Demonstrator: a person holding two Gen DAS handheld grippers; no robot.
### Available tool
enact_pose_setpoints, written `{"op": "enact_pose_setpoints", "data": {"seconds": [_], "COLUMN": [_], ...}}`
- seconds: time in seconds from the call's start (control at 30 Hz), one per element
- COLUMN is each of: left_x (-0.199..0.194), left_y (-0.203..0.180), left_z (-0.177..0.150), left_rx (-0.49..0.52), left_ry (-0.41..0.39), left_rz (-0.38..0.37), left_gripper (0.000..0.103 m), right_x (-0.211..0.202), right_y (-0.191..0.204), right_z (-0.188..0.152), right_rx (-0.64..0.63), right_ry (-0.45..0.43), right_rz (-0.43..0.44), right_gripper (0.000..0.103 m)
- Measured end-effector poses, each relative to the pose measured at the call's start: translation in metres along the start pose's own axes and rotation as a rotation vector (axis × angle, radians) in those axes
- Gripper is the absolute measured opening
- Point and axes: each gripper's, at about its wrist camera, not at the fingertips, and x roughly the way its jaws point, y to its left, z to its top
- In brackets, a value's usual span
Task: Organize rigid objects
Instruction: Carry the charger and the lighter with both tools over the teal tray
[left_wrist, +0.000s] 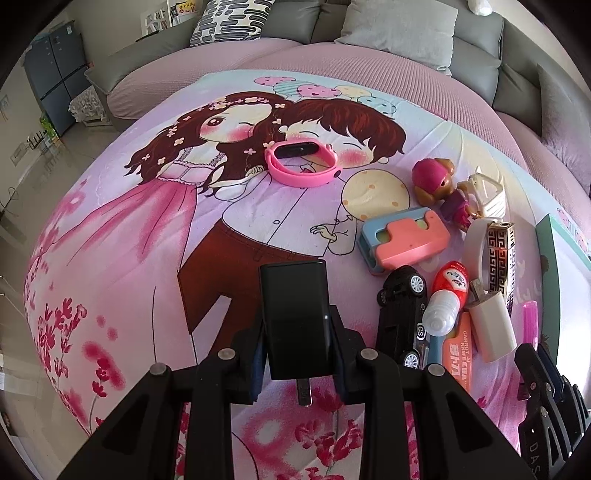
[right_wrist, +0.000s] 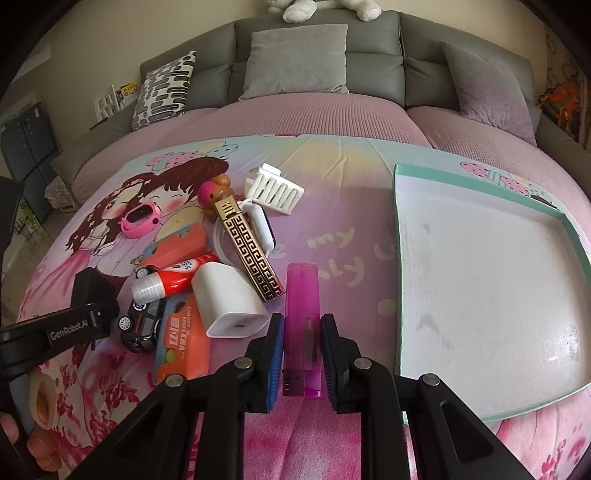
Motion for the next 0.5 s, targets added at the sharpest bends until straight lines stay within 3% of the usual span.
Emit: {"op": "enact_pose_setpoints", "data": {"seconds": [0.3, 0.5], "left_x": [-0.029, -0.062], "left_y": [-0.004, -0.033], "left_z": [0.008, 0.024], "left_rx": [0.011, 0.077], "left_ry": [-0.052, -0.123], "left_rz": [0.004, -0.019], "left_gripper": [0.03, 0.03], "right_x": [-0.026, -0.05], "right_y": [-0.012, -0.044], "right_z": [0.017, 0.045], "right_rx": [0.039, 0.11], "right_ry": [-0.062, -0.125], "right_rz": [0.002, -0.022], "right_gripper": [0.021, 0.021]}}
